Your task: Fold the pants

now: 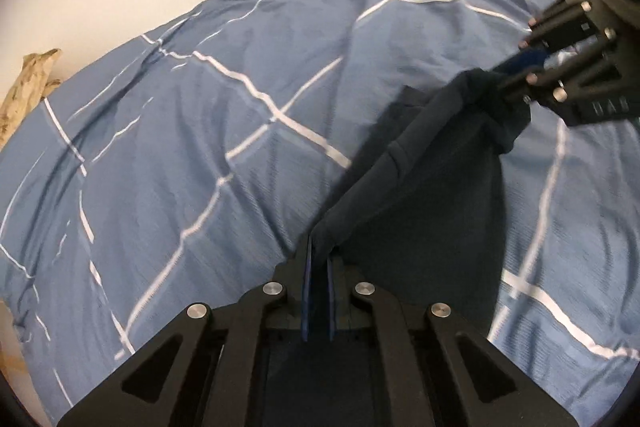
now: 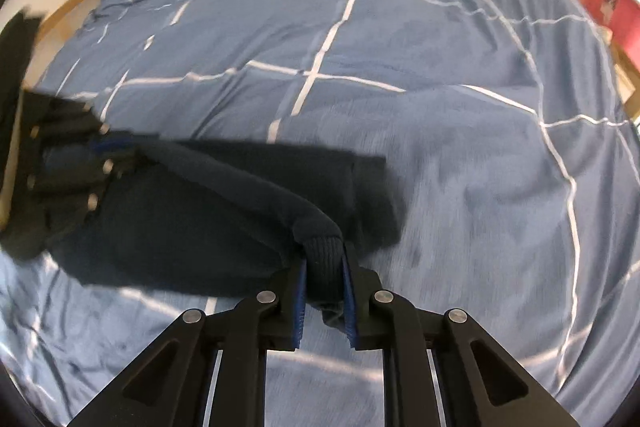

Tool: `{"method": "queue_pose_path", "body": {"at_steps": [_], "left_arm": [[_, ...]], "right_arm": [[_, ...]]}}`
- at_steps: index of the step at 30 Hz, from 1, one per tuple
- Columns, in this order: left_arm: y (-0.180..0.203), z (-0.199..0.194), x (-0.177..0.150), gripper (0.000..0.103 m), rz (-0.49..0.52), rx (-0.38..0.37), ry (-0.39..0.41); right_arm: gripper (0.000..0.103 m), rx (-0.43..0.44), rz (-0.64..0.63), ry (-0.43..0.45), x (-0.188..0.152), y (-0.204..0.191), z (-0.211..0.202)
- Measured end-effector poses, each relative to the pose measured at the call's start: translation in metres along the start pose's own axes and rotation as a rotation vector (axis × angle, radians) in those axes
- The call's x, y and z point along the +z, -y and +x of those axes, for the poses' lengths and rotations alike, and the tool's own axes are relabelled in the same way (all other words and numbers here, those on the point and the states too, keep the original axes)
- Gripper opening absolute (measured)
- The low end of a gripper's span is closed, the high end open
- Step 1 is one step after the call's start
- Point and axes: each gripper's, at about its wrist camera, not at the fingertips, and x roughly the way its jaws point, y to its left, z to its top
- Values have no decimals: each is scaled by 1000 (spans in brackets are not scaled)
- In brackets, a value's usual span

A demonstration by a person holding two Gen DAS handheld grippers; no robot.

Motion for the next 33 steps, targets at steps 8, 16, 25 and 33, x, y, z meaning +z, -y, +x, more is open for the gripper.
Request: {"method": "queue_pose_path", "body": {"at_steps": [8,16,25,33], "left_arm": [[-21,41,6,8,-58,-10,-71],[-27,46,3,42,-129,54,-65],[-11,-15,-26,60,-245,25,29],[8,-57,-89,60,-312,17,30]], "right_arm": [[16,-23,-21,-136,55,12,49],[41,-245,-11,-68,61,20,68],[41,-98,232,59,17,57,24],[42,4,218,194,-35,6,-3]]}}
